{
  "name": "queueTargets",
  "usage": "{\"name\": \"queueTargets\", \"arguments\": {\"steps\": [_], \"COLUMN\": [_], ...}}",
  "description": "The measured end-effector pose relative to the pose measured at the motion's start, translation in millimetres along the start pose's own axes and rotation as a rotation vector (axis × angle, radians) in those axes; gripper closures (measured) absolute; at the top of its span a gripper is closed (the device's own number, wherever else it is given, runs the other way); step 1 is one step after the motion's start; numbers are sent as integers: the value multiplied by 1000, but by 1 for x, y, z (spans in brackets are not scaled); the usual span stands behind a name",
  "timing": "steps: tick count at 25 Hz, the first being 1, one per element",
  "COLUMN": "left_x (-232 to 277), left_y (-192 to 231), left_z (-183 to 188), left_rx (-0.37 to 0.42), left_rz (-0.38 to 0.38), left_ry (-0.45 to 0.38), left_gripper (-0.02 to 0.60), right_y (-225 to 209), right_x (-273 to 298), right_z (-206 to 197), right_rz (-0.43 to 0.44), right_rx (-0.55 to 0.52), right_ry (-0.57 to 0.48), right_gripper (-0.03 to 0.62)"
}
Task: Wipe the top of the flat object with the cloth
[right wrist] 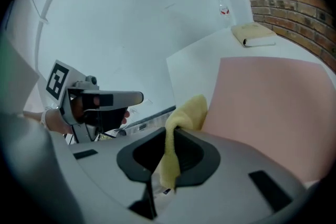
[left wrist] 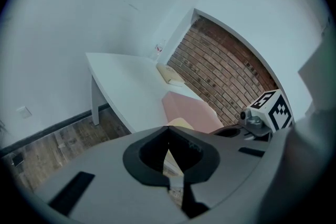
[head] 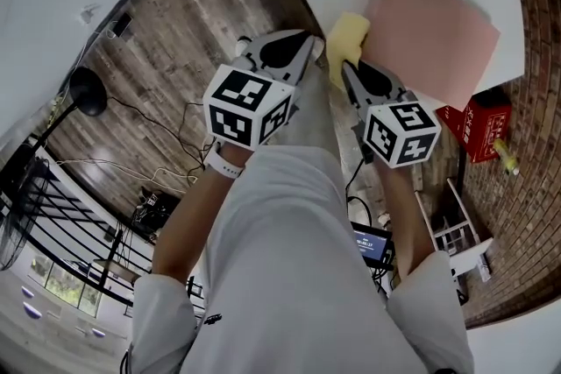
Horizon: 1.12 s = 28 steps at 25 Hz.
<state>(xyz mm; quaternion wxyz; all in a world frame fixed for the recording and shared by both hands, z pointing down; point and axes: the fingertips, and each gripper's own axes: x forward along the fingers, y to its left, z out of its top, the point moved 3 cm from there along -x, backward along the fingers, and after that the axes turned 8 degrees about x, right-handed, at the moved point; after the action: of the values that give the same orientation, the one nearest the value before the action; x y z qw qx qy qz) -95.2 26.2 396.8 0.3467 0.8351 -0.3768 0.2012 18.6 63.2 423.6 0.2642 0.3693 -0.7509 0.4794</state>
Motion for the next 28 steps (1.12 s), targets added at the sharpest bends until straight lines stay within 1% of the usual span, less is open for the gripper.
{"name": "queueTargets", "arguments": {"steps": [3,9,17,24,28], "left_x": [3,7,5,6,8], "left_y": [3,14,34,48,48], "left_z": [0,3,16,29,34], "left_rx": [1,7,-8,8,14], "left_rz": [-7,-7,3,1,-6], "left_ry": [9,24,25,28,28], "left_gripper": [563,563,563,563,563], "right_y": [-6,-17,-32,-39,-43], "right_x": [5,11,18,20,18], "right_z": [7,30,71,113,135], "right_rz": [-44,-91,-155,-187,-184], "right_rx": [3,23,35,35,91], "right_ry": [12,-3,-71,-149,-208], "right_gripper": [540,542,542,542,542]}}
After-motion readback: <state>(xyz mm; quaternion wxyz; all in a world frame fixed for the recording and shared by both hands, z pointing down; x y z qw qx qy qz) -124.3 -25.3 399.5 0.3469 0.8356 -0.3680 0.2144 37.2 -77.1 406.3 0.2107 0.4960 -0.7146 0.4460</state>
